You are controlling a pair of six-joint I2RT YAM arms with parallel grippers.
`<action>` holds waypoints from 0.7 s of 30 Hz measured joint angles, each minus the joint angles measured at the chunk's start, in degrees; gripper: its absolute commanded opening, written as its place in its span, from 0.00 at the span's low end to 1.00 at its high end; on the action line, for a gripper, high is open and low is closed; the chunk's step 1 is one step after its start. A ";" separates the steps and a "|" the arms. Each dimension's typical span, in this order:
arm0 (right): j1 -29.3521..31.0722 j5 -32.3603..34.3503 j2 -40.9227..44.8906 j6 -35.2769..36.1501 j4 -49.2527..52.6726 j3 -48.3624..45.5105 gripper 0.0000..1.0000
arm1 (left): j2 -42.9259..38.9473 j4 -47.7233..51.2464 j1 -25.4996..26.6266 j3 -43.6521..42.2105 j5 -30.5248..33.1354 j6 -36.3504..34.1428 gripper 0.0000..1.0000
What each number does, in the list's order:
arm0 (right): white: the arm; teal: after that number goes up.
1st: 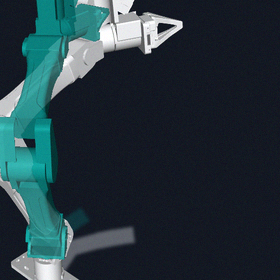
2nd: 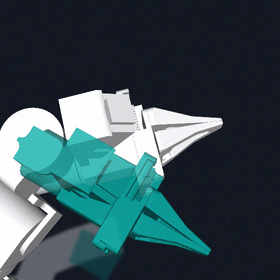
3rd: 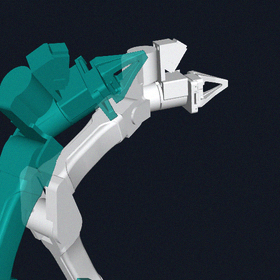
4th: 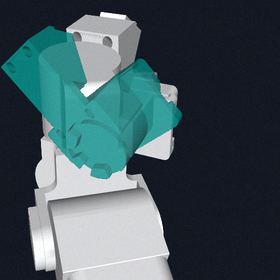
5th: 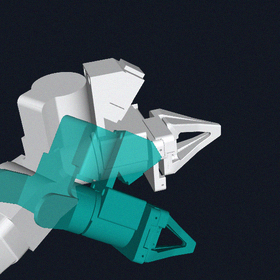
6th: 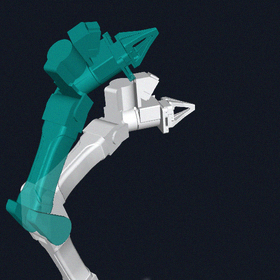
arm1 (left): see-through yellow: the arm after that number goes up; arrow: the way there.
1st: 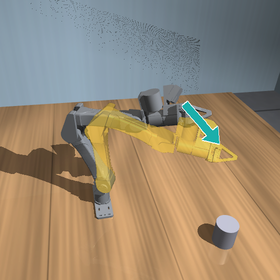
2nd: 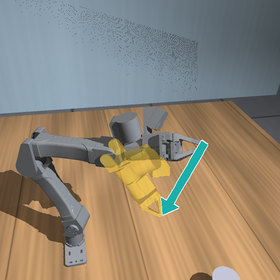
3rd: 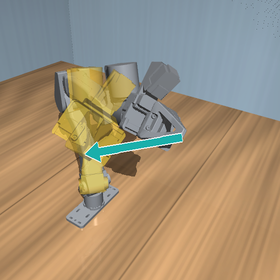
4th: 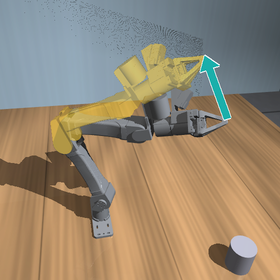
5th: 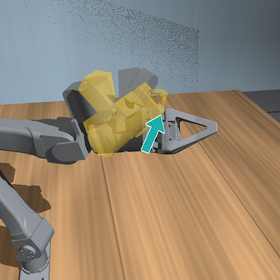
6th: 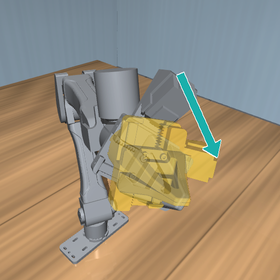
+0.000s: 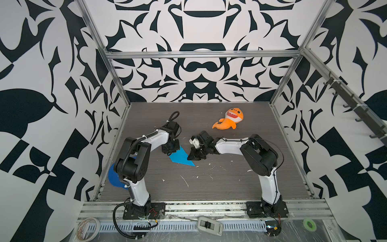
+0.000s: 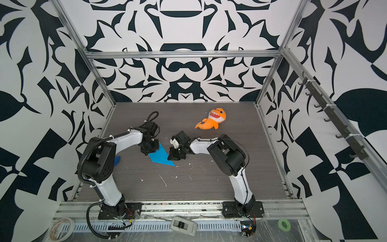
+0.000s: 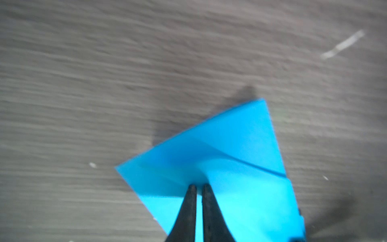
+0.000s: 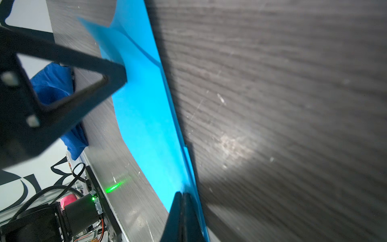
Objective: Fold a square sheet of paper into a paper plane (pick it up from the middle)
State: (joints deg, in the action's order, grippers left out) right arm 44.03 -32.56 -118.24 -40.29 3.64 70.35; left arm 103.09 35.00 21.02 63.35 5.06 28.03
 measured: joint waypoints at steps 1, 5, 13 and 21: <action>0.00 0.00 0.00 0.00 0.00 0.00 0.00 | 0.17 0.02 -0.57 0.20 -0.02 -0.07 0.12; 0.00 0.02 0.00 0.00 0.02 0.00 0.00 | 0.79 0.07 -2.21 0.92 -0.20 -0.46 0.12; 0.00 0.04 0.00 0.00 0.00 0.00 0.00 | 2.67 1.25 -4.35 3.32 -0.24 -0.48 0.12; 0.00 0.04 0.00 0.00 0.00 0.00 0.00 | 3.61 1.84 -7.28 4.87 3.61 -1.03 0.12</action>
State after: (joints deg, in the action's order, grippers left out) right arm 44.03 -32.51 -118.24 -40.29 3.64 70.35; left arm 106.69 36.84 13.74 68.23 8.67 27.00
